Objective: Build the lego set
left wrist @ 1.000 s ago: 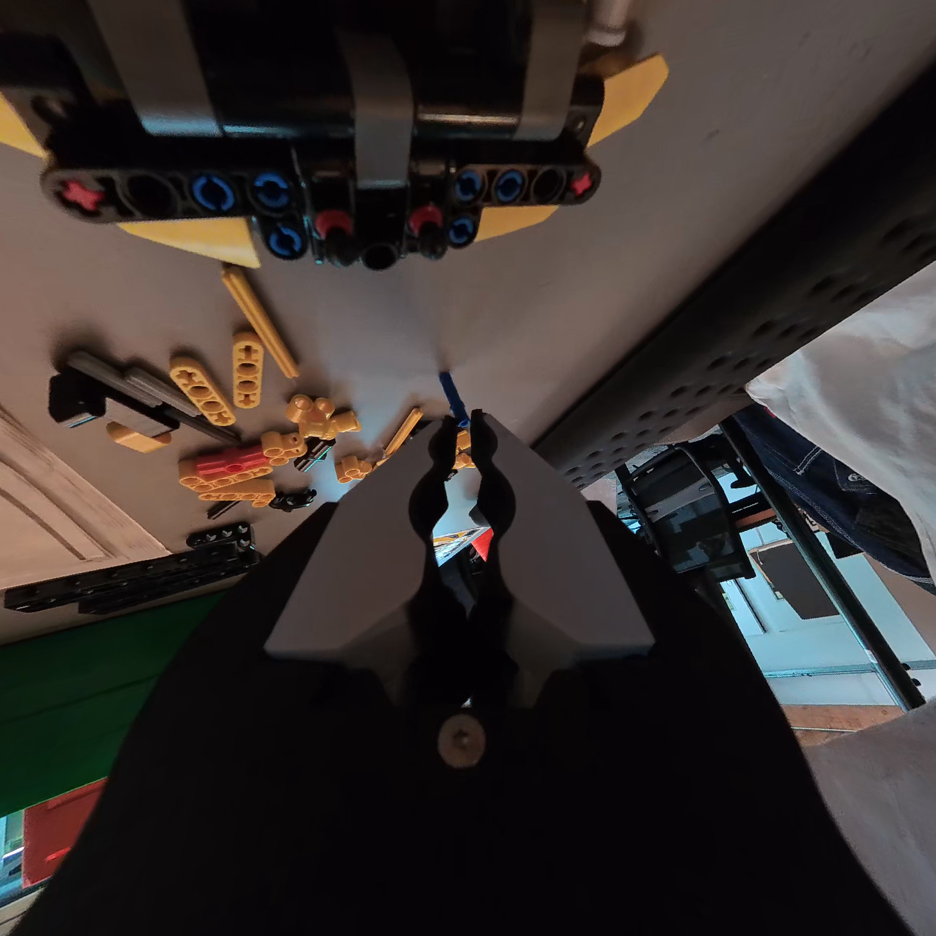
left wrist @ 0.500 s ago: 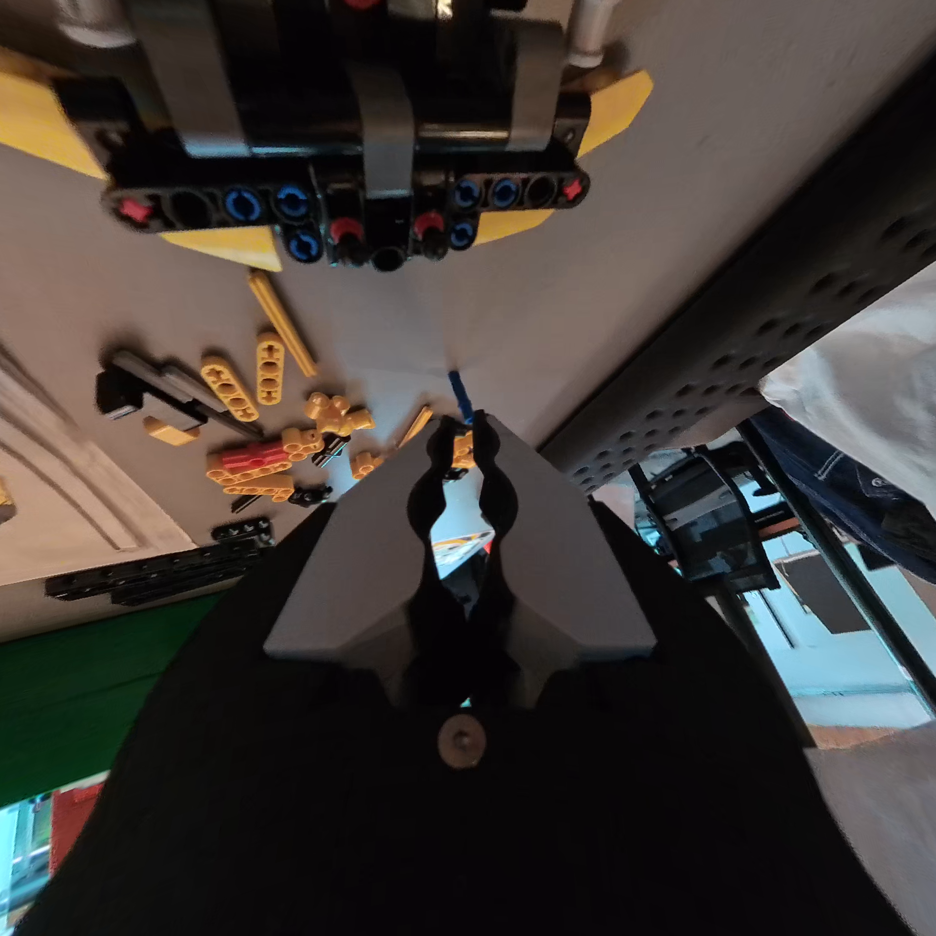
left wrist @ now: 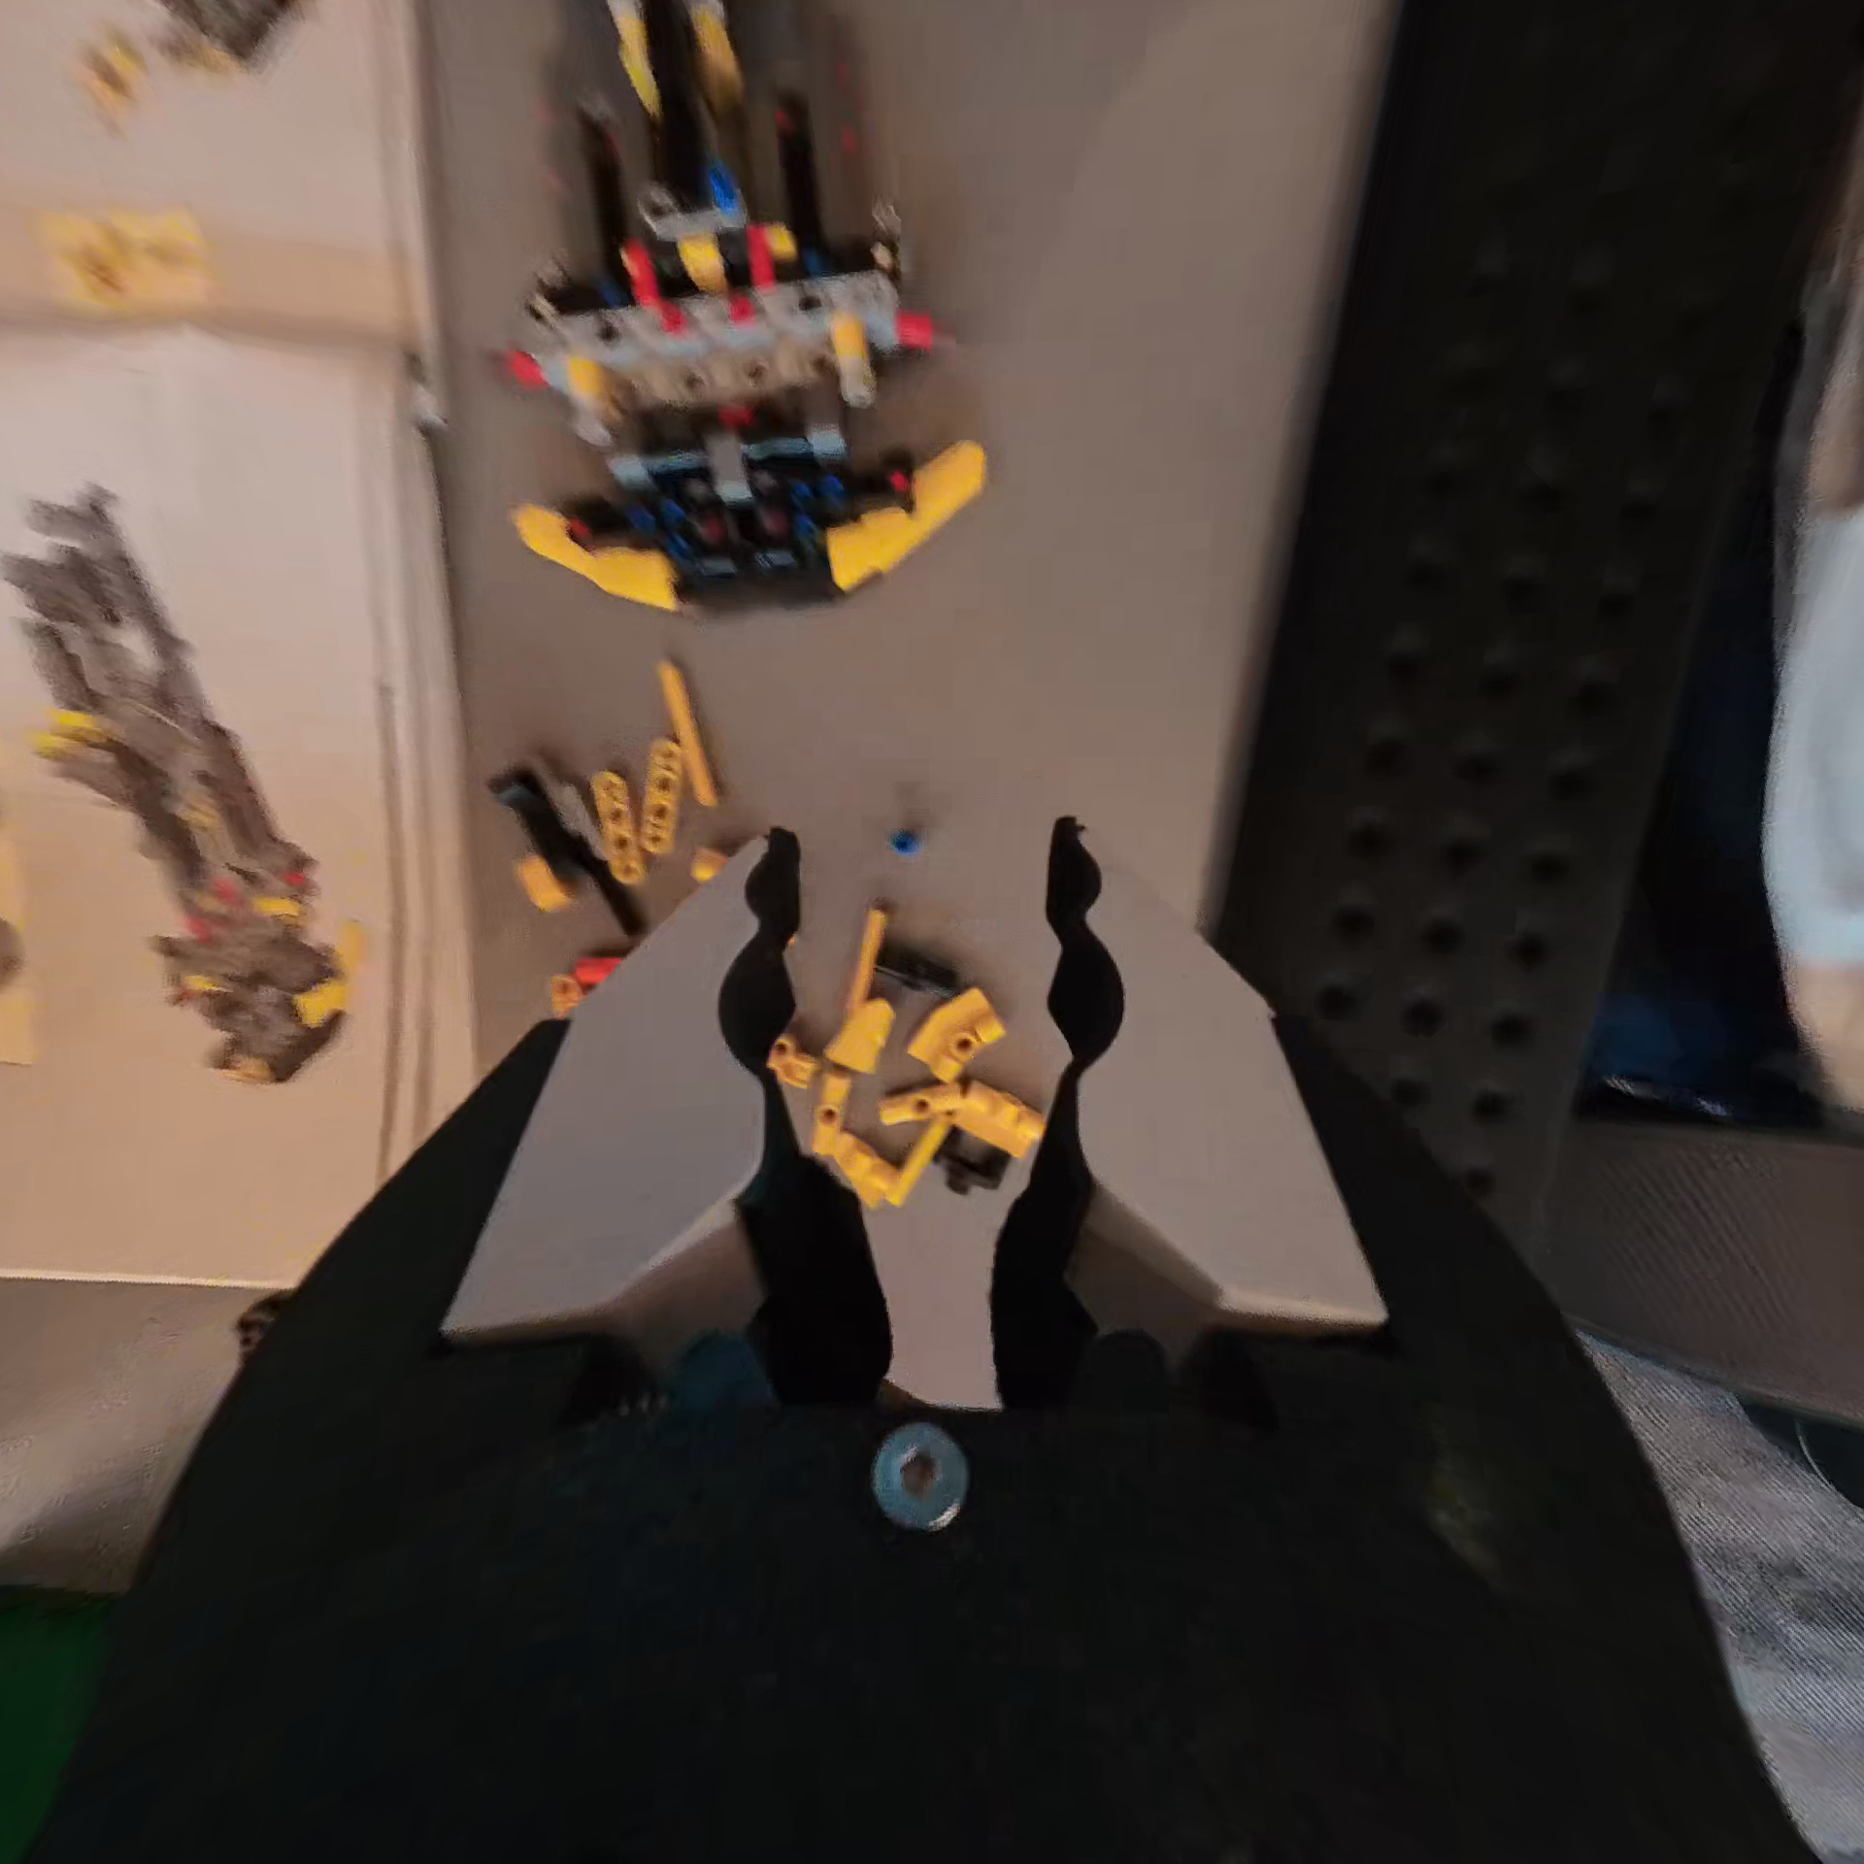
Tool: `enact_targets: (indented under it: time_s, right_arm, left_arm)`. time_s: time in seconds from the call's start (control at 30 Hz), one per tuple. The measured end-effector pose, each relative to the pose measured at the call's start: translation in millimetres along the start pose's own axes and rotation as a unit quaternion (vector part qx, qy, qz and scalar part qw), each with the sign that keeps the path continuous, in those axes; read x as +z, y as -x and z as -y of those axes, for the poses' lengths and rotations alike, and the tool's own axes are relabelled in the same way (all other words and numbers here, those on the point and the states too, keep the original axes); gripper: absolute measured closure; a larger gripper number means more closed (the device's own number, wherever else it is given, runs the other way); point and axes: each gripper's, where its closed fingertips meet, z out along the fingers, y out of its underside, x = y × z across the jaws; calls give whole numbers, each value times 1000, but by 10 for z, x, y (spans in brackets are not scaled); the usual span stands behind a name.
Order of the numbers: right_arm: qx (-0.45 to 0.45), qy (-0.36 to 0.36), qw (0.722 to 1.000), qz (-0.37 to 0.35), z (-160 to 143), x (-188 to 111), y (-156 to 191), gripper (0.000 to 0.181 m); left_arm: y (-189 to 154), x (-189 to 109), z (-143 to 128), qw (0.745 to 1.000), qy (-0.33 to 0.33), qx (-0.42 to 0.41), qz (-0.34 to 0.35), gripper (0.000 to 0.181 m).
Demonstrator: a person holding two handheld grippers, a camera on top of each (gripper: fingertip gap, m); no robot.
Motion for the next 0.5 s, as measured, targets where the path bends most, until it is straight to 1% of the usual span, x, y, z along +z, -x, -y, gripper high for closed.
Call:
enact_targets:
  time_s: [0.07, 0.17, 0.33, 0.43, 0.5]
  right_arm:
    - [0, 5, 1000, -2, -22, 5, -11, 180]
    - [2, 13, 1000, -6, -62, 9, -34, 180]
    - [3, 17, 1000, -9, -80, 6, -51, 181]
    - [5, 17, 1000, -7, -80, 6, -47, 181]
    - [6, 18, 1000, -4, -81, 7, -40, 181]
  left_arm:
    - [-49, 68, -72, 1000, 12, 4, -3, 144]
    - [31, 150, -84, 999, 32, 7, 18, 155]
    - [5, 315, -149, 997, 81, 10, -16, 155]
    - [9, 385, -201, 994, 106, 24, -20, 154]
    - [23, 409, -216, 993, 114, 28, -19, 159]
